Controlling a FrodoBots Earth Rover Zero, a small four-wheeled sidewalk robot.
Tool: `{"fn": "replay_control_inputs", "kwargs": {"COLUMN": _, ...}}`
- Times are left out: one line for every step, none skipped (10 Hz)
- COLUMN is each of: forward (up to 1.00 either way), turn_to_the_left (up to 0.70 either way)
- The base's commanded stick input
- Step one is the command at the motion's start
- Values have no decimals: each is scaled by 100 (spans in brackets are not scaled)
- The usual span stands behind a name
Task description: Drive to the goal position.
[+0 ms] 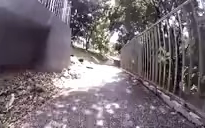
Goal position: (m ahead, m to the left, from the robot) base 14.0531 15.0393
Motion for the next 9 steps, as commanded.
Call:
{"fn": "replay_control_inputs", "kwargs": {"forward": 50, "turn_to_the_left": 0}}
{"fn": "replay_control_inputs", "kwargs": {"forward": 50, "turn_to_the_left": 0}}
{"fn": "replay_control_inputs", "kwargs": {"forward": 50, "turn_to_the_left": 0}}
{"fn": "replay_control_inputs", "kwargs": {"forward": 50, "turn_to_the_left": 0}}
{"fn": "replay_control_inputs", "kwargs": {"forward": 50, "turn_to_the_left": 0}}
{"fn": "replay_control_inputs", "kwargs": {"forward": 50, "turn_to_the_left": 0}}
{"fn": "replay_control_inputs", "kwargs": {"forward": 50, "turn_to_the_left": 0}}
{"fn": "replay_control_inputs", "kwargs": {"forward": 50, "turn_to_the_left": 0}}
{"fn": "replay_control_inputs", "kwargs": {"forward": 50, "turn_to_the_left": 0}}
